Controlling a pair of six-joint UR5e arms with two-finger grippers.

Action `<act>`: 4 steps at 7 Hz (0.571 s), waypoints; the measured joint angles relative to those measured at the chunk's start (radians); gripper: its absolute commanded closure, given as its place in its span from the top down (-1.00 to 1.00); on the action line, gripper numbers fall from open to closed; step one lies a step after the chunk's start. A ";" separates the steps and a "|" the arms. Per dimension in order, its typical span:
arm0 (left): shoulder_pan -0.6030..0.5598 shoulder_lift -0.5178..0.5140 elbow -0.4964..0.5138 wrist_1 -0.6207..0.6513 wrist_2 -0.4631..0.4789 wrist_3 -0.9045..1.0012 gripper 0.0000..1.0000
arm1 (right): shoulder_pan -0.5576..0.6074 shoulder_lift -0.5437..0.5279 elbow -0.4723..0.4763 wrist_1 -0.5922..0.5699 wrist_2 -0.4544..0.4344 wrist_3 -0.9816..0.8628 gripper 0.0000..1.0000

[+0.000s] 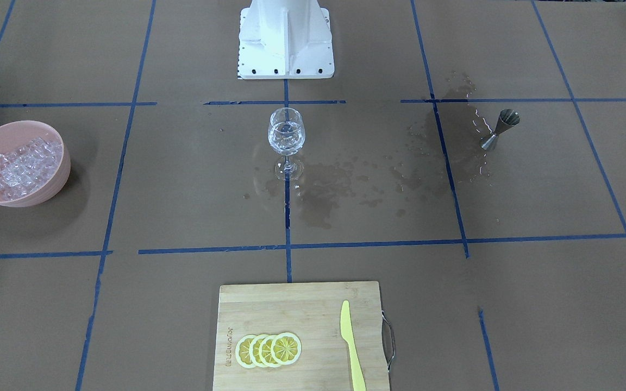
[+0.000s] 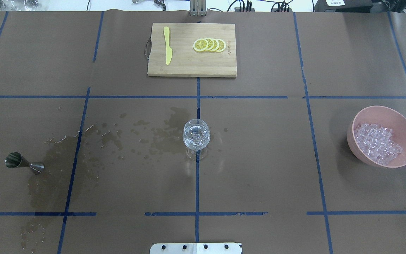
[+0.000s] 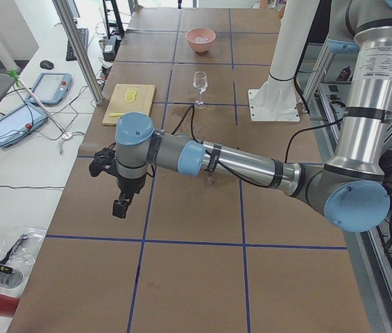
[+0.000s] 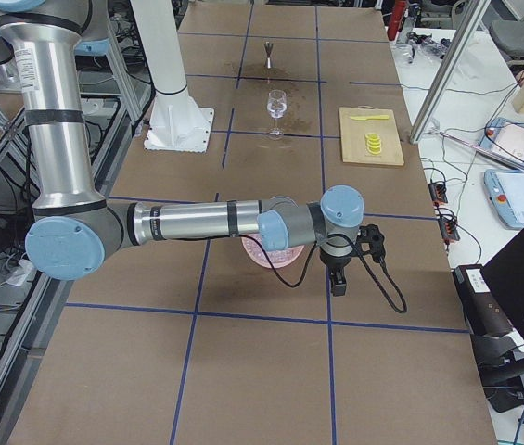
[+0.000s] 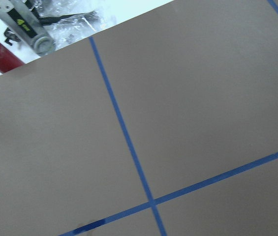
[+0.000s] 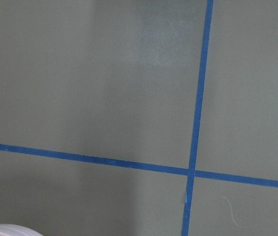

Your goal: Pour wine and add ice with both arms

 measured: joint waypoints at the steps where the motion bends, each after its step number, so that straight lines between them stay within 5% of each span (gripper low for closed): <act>1: 0.039 0.034 0.031 0.011 -0.050 0.006 1.00 | -0.009 0.006 -0.002 -0.017 0.004 0.004 1.00; 4: 0.159 0.084 0.077 -0.102 -0.069 0.011 1.00 | -0.020 0.035 -0.002 -0.065 0.007 0.008 1.00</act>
